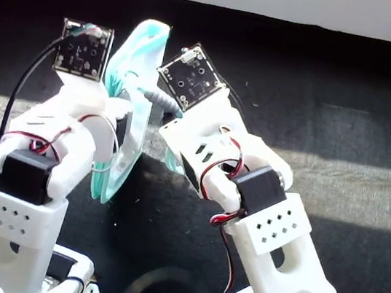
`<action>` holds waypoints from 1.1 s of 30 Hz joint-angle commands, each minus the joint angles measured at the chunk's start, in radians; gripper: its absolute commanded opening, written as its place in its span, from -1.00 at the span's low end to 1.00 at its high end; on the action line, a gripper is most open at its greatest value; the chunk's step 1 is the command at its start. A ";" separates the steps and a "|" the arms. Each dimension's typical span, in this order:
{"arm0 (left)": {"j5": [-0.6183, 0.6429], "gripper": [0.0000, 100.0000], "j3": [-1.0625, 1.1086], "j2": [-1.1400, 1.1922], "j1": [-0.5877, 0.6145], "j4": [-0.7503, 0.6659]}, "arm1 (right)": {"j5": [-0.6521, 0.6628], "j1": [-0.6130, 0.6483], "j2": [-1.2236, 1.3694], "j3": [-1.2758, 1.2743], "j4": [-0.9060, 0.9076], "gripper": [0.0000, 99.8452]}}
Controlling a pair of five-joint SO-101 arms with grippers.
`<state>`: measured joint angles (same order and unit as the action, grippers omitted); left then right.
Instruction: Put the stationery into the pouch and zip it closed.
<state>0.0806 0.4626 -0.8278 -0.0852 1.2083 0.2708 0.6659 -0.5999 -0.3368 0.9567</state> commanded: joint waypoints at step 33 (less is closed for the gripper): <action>-0.066 -0.98 0.036 0.010 -0.117 -0.183 | -0.008 0.022 -0.035 0.038 0.001 -0.65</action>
<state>0.0207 0.4979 -0.8155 -0.1818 1.0365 0.2708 0.6813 -0.5999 -0.3368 0.9567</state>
